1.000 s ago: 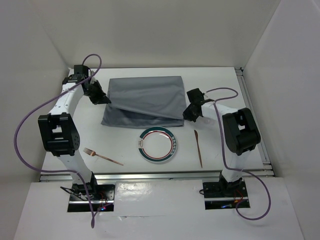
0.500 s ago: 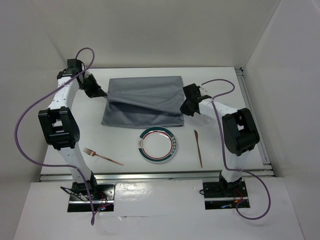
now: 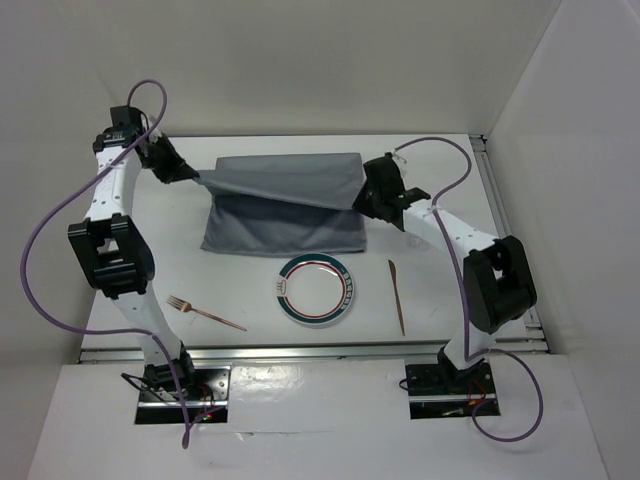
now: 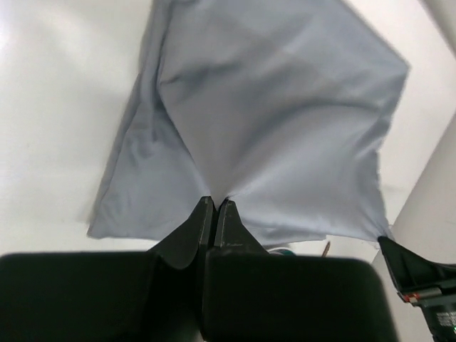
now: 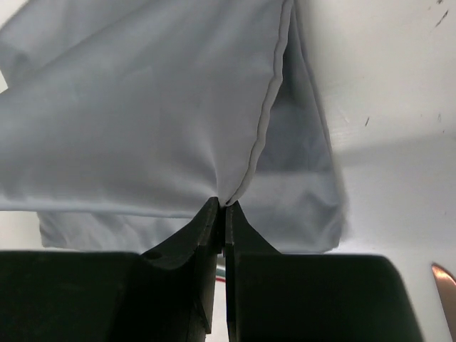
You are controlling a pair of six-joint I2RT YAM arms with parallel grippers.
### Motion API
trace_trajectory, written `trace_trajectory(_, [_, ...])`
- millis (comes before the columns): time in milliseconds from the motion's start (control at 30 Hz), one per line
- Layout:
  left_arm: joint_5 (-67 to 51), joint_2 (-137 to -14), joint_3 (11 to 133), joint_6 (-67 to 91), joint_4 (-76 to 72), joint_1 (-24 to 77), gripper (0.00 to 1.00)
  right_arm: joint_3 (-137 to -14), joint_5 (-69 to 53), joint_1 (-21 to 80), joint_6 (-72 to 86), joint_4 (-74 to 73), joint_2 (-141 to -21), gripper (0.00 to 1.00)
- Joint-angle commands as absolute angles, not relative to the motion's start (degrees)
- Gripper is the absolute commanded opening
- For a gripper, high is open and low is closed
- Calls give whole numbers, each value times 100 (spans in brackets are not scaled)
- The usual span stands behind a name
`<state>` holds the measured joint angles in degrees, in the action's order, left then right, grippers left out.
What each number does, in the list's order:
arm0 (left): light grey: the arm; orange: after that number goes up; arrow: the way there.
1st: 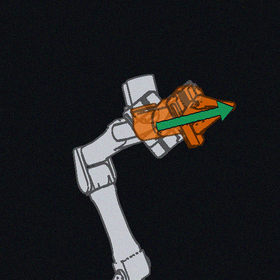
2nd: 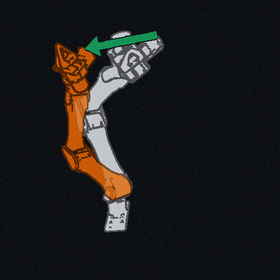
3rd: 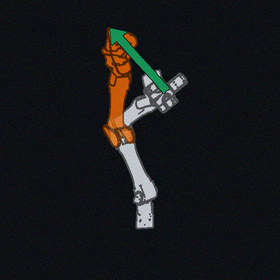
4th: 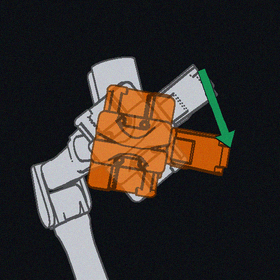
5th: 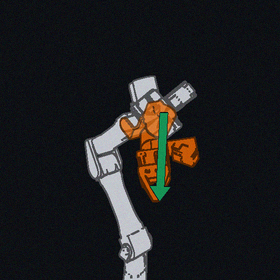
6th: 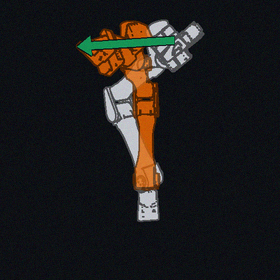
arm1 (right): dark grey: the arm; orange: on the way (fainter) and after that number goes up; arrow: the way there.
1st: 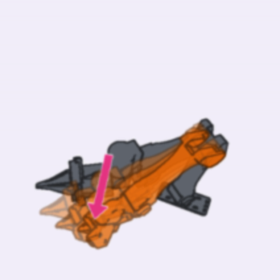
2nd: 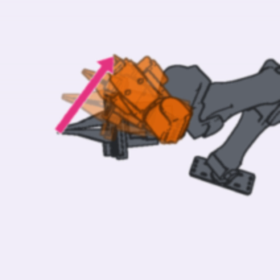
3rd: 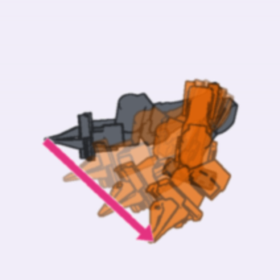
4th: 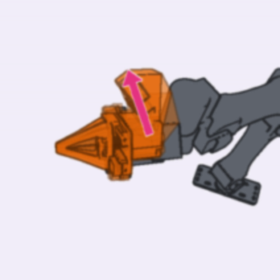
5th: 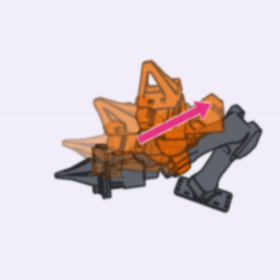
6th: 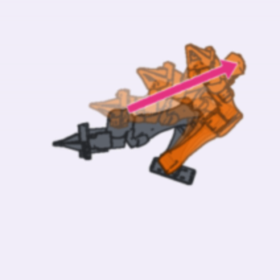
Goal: Set the dinner table for one person
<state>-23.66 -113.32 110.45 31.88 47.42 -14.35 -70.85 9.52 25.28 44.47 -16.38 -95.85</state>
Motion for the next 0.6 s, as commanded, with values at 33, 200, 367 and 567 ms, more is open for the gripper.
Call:
trace_trajectory(33, [-2145, -10785, 9919, 3164, 4511, -1529, 0, -6576, 994, 2733, 4245, -1573, -9316, 0])
trace_trajectory(200, [-1978, -10477, 8580, 3270, 4052, -1529, 0, -6240, 993, 3040, 4306, -1573, -9500, 0])
trace_trajectory(367, [-1811, -10477, 8016, 3322, 4052, -1529, 42, -6021, 994, 3094, 4430, -1679, -9554, 5])
trace_trajectory(567, [-1697, -10415, 8147, 3322, 4157, -1529, 80, -6144, 1177, 3094, 4377, -2038, -9492, 51])
